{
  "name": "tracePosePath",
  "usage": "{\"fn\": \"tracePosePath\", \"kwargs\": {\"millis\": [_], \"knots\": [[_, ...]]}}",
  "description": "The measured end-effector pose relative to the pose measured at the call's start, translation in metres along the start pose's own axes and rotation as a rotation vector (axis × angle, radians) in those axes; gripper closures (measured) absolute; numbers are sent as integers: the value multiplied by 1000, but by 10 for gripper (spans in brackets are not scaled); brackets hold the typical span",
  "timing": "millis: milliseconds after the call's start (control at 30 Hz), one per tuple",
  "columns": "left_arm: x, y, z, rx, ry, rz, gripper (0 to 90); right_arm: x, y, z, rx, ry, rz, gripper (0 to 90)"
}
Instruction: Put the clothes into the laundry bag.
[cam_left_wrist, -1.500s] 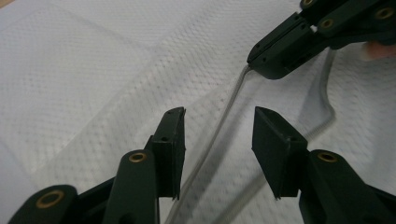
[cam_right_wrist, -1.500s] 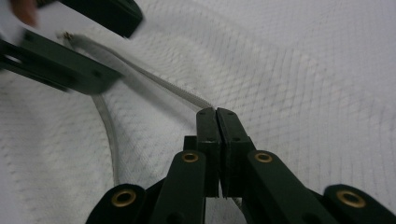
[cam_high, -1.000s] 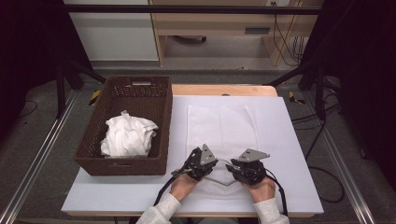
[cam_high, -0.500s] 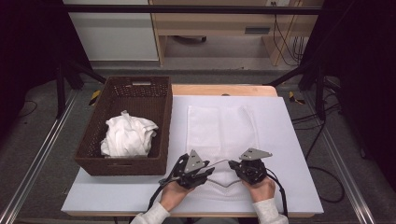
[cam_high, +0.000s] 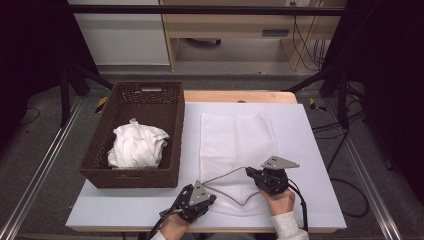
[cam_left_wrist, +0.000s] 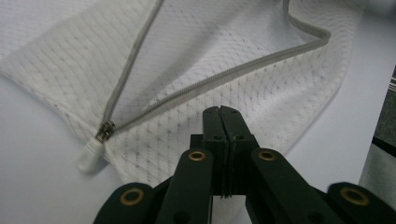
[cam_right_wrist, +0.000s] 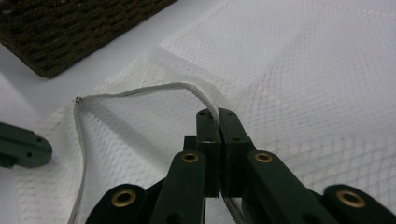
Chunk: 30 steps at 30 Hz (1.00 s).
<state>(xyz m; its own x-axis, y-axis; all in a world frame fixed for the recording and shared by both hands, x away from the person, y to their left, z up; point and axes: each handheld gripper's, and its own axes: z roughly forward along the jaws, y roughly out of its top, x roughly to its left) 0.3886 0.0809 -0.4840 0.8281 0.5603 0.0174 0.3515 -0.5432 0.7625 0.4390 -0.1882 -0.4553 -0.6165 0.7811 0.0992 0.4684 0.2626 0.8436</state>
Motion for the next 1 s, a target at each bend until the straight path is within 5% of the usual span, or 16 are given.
{"fn": "tracePosePath", "kwargs": {"millis": [533,667,867,1000], "knots": [[-2,-2,1,-9,10,-2,868,-2,28,-21,-180,-30,-26,887],[-2,0,-4,-24,-6,-9,732,0,27,-20,-169,-31,-33,886],[1,10,-31,-129,48,-34,461,-3,22,-19,-155,-34,-21,886],[10,16,-50,-189,88,-60,407,-3,22,-21,-161,-35,-21,886]]}}
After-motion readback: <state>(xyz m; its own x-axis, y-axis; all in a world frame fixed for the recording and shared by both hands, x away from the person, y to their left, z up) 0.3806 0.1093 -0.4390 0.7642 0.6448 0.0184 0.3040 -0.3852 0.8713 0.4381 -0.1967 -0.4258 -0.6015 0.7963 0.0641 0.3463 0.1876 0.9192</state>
